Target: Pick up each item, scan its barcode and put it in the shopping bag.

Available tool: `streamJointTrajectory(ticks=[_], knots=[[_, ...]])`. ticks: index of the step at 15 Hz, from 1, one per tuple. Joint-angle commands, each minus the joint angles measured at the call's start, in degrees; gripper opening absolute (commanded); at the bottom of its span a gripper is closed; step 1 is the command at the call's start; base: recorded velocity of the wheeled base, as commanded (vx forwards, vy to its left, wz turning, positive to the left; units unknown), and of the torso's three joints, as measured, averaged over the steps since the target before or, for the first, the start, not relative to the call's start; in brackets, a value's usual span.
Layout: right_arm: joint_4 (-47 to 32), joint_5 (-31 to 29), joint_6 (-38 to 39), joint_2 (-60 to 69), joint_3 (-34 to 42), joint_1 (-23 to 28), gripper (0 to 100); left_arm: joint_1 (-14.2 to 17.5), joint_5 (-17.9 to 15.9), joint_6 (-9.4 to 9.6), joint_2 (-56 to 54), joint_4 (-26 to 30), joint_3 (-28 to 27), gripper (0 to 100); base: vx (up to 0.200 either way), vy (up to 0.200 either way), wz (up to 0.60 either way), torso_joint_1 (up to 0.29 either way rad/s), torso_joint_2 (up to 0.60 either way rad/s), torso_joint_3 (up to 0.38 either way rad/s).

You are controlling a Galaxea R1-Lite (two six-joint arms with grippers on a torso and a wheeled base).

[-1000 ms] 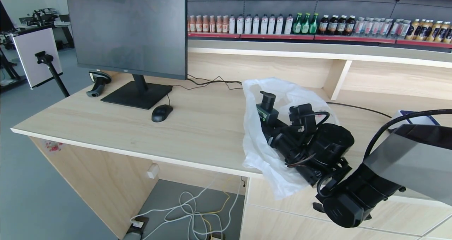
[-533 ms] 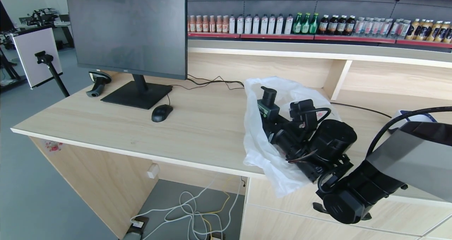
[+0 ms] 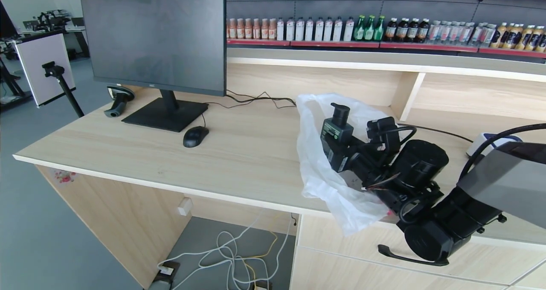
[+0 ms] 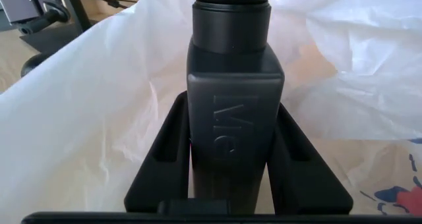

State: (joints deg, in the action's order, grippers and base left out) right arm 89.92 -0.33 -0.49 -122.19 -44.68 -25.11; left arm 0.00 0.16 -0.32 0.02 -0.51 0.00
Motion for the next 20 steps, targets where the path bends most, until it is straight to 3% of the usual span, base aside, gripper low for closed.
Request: streamJointTrajectory(ticks=[1,10,11,20], knots=[[0.1,0.1,-0.2,0.0,0.8,0.3,0,0.0,0.0,-0.03,0.1,0.0,0.0,100,0.000,0.000,0.00,0.000,0.00,0.000],[0.1,0.1,0.1,-2.7,1.7,-0.4,0,0.0,0.0,-0.21,0.1,0.0,0.0,100,0.000,0.000,0.00,0.000,0.00,0.000],[0.1,0.1,0.1,-2.7,1.6,-0.4,100,0.1,0.0,-0.21,0.1,0.0,0.0,100,0.000,0.000,0.00,0.000,0.00,0.000],[0.1,0.2,0.4,2.0,0.9,-1.2,100,0.0,0.0,-0.21,0.1,0.0,0.0,100,0.000,0.000,0.00,0.000,0.00,0.000]])
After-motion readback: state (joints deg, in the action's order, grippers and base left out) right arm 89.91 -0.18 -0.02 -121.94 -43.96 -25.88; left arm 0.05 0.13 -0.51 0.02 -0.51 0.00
